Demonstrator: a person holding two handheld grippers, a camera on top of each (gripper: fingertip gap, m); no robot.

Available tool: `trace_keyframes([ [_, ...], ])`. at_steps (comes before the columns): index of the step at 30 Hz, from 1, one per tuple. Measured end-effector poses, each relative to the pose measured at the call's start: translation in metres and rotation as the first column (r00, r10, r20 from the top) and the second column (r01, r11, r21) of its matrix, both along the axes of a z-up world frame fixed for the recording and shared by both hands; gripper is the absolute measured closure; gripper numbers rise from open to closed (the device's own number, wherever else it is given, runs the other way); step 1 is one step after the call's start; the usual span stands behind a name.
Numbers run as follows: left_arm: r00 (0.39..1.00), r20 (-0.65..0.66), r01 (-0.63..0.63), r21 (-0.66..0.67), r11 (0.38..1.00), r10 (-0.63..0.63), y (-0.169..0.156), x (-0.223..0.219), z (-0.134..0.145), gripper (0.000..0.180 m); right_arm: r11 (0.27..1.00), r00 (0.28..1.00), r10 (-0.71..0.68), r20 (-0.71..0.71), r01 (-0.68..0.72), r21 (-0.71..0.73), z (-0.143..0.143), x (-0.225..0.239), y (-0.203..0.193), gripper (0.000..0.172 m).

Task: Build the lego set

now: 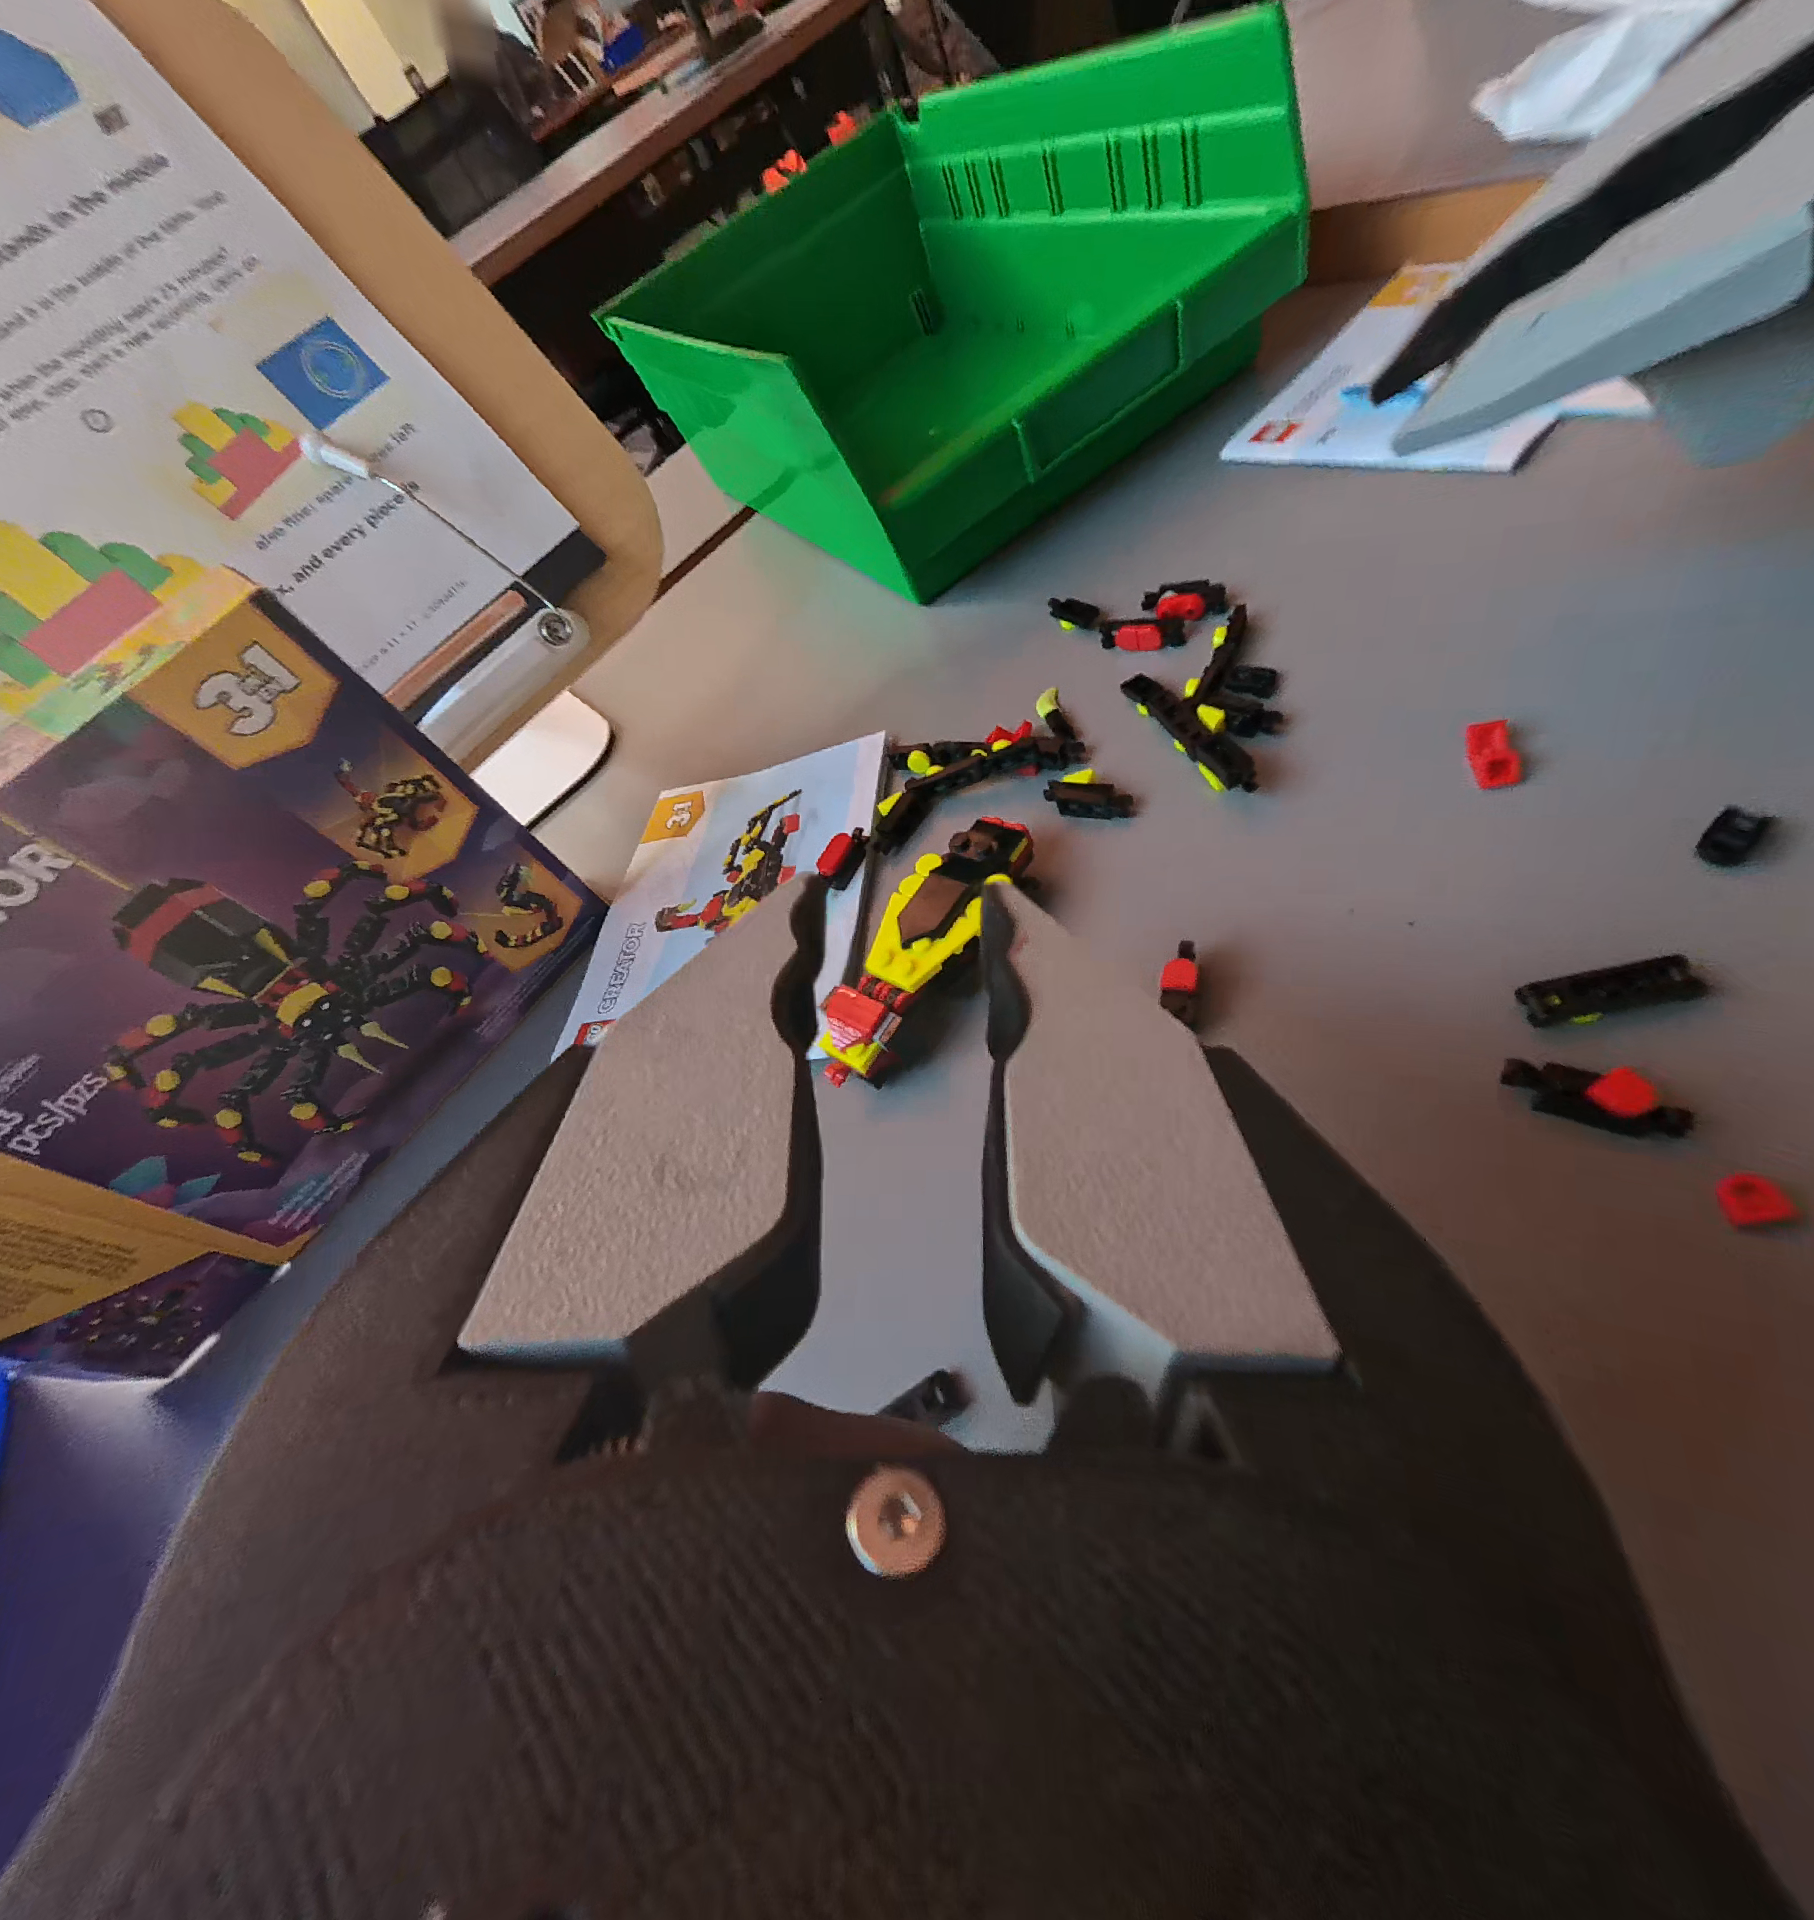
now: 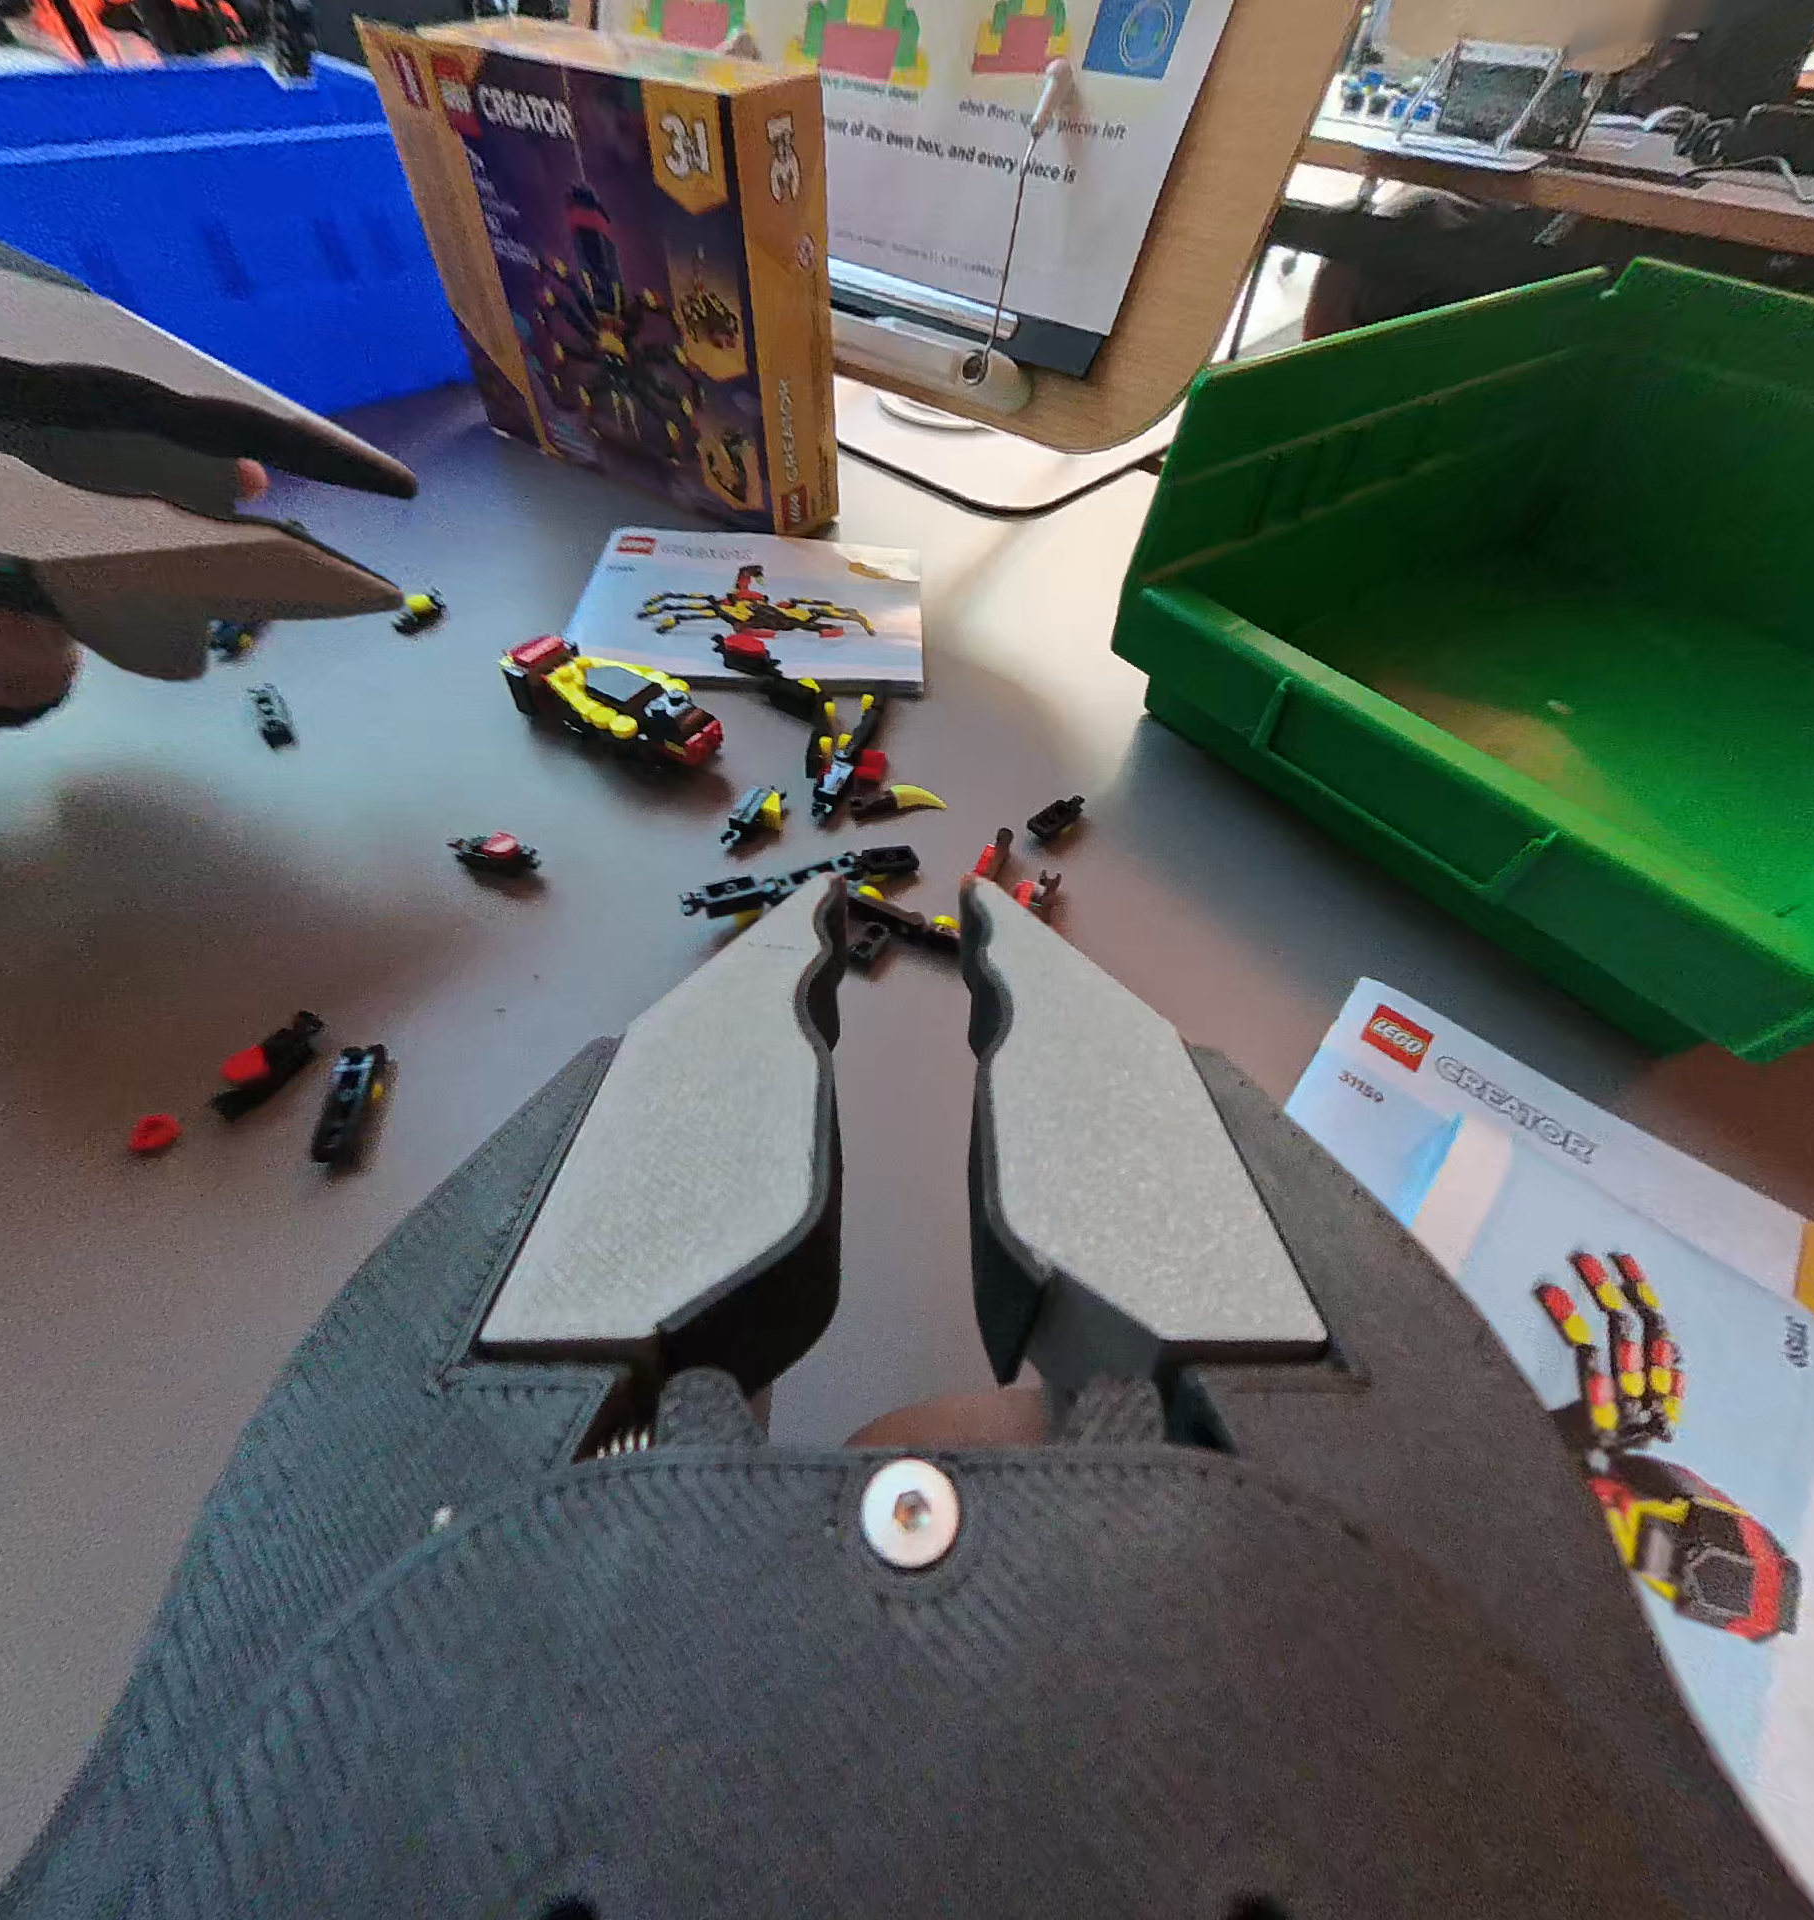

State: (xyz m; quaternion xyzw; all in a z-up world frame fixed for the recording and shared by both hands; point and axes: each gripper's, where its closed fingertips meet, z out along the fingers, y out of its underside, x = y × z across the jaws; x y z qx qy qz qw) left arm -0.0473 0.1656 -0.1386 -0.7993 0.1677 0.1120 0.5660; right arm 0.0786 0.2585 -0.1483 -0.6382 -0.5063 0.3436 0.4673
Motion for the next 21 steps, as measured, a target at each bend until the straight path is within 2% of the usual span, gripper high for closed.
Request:
trace_keyframes([
  [3, 0.995, 0.101, -0.006, 0.044, 0.999, 0.001, -0.007, 0.001, 0.008, 0.156, 0.999, 0.998, 0.001, -0.064, -0.003, -0.034, 0.007, 0.008, -0.010, 0.153],
  [6, 0.991, 0.130, 0.014, 0.041, 0.999, -0.019, -0.018, 0.002, 0.010, 0.151, 1.000, 0.984, -0.001, -0.178, -0.002, -0.017, 0.025, 0.020, -0.024, 0.152],
  [8, 0.986, 0.167, -0.023, 0.094, 0.995, 0.007, -0.032, -0.004, 0.018, 0.150, 0.999, 0.943, 0.004, -0.331, -0.015, -0.031, 0.044, 0.032, -0.039, 0.152],
  [10, 0.963, 0.269, -0.069, 0.175, 0.982, 0.020, -0.050, -0.008, 0.027, 0.152, 0.997, 0.886, -0.003, -0.463, -0.032, -0.068, 0.058, 0.049, -0.054, 0.151],
  [12, 0.946, 0.321, -0.028, 0.207, 0.978, -0.041, -0.062, 0.003, 0.028, 0.153, 0.996, 0.840, -0.050, -0.540, 0.002, -0.089, 0.066, 0.066, -0.057, 0.151],
  [14, 0.937, 0.349, -0.082, 0.223, 0.971, -0.001, -0.069, -0.002, 0.028, 0.152, 0.994, 0.842, -0.063, -0.536, 0.004, -0.111, 0.065, 0.076, -0.058, 0.142],
  [16, 0.926, 0.374, -0.052, 0.242, 0.969, -0.043, -0.070, 0.001, 0.031, 0.153, 0.990, 0.840, -0.083, -0.536, 0.009, -0.138, 0.064, 0.080, -0.053, 0.142],
  [19, 0.929, 0.369, -0.050, 0.141, 0.989, -0.006, -0.064, -0.006, 0.017, 0.141, 0.977, 0.881, -0.139, -0.452, 0.048, -0.207, 0.050, 0.079, -0.038, 0.131],
  [21, 0.919, 0.394, -0.023, 0.142, 0.990, -0.035, -0.064, -0.004, 0.017, 0.143, 0.964, 0.876, -0.153, -0.458, 0.031, -0.263, 0.048, 0.080, -0.033, 0.122],
])
